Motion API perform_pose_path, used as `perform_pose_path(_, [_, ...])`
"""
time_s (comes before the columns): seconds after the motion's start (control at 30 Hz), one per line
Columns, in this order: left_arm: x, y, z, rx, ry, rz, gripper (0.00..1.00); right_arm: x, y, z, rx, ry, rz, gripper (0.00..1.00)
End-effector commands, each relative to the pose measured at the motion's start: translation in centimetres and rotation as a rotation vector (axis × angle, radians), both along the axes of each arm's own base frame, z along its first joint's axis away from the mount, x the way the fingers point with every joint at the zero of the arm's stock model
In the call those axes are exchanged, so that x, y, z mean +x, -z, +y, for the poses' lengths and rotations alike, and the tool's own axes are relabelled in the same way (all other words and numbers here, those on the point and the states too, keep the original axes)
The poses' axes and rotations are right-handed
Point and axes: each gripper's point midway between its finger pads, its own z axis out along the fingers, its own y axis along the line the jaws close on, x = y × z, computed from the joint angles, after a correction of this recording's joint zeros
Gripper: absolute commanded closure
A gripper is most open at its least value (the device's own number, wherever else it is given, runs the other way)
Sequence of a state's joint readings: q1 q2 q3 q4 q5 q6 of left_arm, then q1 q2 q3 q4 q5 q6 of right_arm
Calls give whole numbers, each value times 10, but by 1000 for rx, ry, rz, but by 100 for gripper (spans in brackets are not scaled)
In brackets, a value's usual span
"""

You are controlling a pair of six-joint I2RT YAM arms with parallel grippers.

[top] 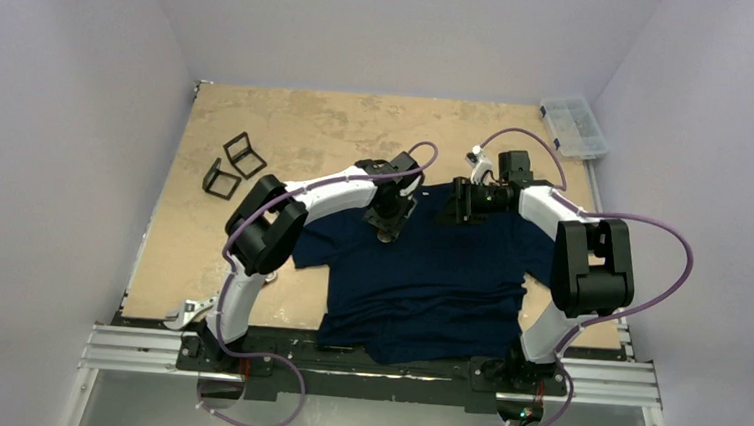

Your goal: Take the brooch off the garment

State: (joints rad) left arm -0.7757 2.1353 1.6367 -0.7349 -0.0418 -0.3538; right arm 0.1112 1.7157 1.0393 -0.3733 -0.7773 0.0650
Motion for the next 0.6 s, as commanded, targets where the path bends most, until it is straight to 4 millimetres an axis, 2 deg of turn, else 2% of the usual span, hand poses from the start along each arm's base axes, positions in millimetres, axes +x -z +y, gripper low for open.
perform_pose_path(0.0, [6, -39, -25, -259, 41, 10, 57, 8, -11, 5, 30, -16, -55, 42])
perform_pose_path(0.13, [1, -58, -43, -435, 72, 75, 58, 7, -15, 7, 43, -31, -82, 39])
perform_pose_path(0.33, [-20, -93, -65, -700, 181, 201, 58, 0, -30, 11, 93, -72, -203, 36])
perform_pose_path(0.43, [-30, -108, -68, -802, 227, 258, 58, -6, -36, 13, 110, -109, -284, 35])
perform_pose_path(0.57, [-34, -116, -67, -863, 253, 292, 59, -13, -37, 14, 123, -154, -347, 36])
